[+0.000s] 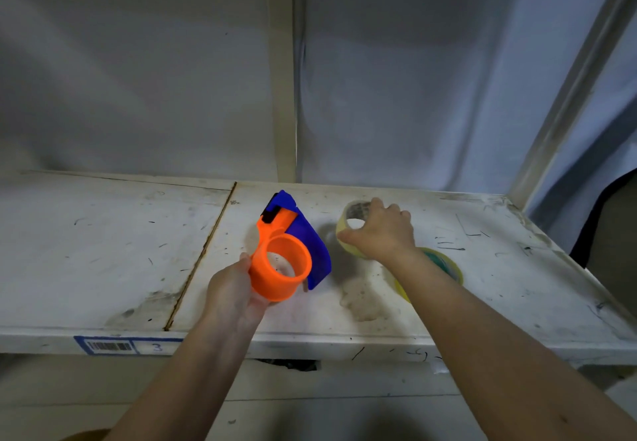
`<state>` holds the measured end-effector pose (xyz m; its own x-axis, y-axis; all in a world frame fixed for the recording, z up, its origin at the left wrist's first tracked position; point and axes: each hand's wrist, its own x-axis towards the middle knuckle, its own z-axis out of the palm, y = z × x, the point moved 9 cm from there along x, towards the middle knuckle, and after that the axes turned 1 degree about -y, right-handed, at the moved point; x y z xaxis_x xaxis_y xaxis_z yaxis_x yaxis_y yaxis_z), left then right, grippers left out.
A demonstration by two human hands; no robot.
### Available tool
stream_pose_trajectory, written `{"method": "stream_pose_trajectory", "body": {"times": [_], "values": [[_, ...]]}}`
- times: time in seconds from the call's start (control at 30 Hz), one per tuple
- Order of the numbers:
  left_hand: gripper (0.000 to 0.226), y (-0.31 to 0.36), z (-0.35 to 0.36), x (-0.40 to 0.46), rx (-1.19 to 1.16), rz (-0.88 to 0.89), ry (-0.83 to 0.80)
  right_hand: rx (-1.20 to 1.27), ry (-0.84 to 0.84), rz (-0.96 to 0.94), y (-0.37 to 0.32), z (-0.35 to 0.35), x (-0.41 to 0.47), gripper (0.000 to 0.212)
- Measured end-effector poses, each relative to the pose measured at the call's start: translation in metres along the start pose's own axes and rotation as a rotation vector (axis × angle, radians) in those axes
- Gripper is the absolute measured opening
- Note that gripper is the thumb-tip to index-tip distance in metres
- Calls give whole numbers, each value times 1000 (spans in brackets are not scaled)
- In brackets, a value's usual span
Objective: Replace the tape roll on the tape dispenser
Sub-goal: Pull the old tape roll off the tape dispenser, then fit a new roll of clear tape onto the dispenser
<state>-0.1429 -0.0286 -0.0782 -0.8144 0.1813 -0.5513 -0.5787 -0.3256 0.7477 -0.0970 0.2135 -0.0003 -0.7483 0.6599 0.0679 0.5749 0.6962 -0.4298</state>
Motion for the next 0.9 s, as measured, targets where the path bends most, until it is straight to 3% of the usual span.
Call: {"method": "stream_pose_trajectory", "body": {"times": [0.17,0.4,0.57,0.7,0.77,0.9], "values": [[18,-9,7,3,34,-28,-30,-106,-38,34,4,24,19,71],[15,-22,18,-4,60,-44,-67,-182,-93,-9,9,22,19,80],[21,-26,23,-7,45,-43,-126,50,-29,-87,36,-31,6,54],[20,-32,28,-11,46,-54,-145,29,-15,-17,93,-58,-7,22],[20,-36,30,-13,49,-63,-154,-7,-35,38,112,-58,-15,29],[19,-37,34,-19,55,-46,-164,-86,-247,5,115,-29,-34,72]]}}
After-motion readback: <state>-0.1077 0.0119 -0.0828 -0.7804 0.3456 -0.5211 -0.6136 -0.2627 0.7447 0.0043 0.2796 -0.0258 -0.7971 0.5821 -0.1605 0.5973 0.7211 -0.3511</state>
